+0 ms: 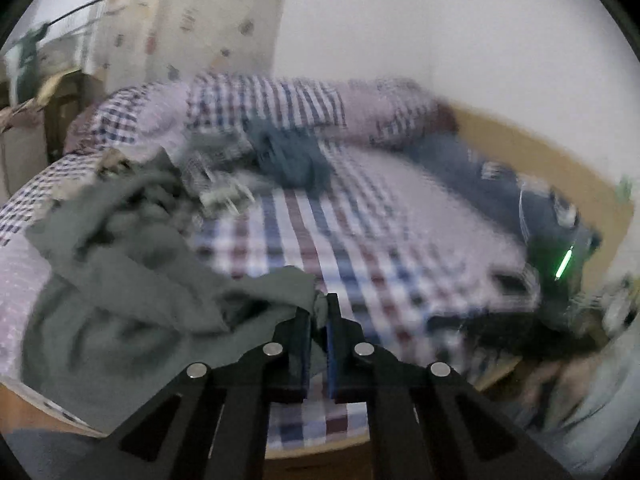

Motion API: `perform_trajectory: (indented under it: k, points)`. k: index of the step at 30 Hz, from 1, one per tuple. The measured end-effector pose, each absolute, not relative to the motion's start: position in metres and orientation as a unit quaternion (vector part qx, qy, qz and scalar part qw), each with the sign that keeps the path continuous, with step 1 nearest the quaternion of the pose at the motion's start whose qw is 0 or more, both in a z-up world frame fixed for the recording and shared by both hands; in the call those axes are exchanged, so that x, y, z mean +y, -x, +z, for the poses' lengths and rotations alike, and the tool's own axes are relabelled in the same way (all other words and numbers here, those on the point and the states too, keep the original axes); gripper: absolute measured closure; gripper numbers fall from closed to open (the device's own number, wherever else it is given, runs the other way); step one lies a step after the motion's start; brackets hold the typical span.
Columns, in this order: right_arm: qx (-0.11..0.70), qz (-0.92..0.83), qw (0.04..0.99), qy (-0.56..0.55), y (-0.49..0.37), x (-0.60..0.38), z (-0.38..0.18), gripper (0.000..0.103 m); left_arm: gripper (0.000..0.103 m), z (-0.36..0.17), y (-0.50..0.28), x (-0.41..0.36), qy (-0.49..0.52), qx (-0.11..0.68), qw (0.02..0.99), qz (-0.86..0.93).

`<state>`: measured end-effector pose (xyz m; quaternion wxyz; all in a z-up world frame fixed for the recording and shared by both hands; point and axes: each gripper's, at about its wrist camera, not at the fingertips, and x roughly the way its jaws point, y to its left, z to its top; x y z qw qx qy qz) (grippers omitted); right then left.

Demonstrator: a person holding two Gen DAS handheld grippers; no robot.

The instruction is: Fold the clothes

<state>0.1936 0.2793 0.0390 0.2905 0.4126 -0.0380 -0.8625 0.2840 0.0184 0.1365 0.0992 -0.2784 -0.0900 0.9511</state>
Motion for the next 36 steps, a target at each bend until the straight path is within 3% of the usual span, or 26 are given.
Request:
perform_trajectory:
  k: [12, 14, 16, 17, 25, 36]
  points:
    - [0.047, -0.839, 0.373, -0.394, -0.213, 0.176, 0.04, 0.091, 0.099, 0.302, -0.301, -0.114, 0.182, -0.161, 0.121, 0.962]
    - [0.058, -0.837, 0.394, -0.376, -0.225, 0.149, 0.044, 0.082, 0.099, 0.313, -0.299, -0.113, 0.186, -0.16, 0.134, 0.96]
    - [0.06, -0.834, 0.417, -0.357, -0.238, 0.122, 0.049, 0.058, 0.099, 0.323, -0.296, -0.111, 0.191, -0.16, 0.147, 0.957]
    - [0.059, -0.83, 0.432, -0.347, -0.245, 0.108, 0.051, 0.056, 0.099, 0.328, -0.295, -0.11, 0.194, -0.16, 0.154, 0.956]
    - [0.045, -0.78, 0.523, -0.339, -0.279, 0.022, 0.044, 0.053, 0.099, 0.359, -0.293, -0.096, 0.188, -0.168, 0.19, 0.949]
    - [0.069, -0.823, 0.463, -0.321, -0.26, -0.006, 0.022, 0.048, 0.099, 0.372, -0.295, -0.093, 0.183, -0.187, 0.197, 0.945]
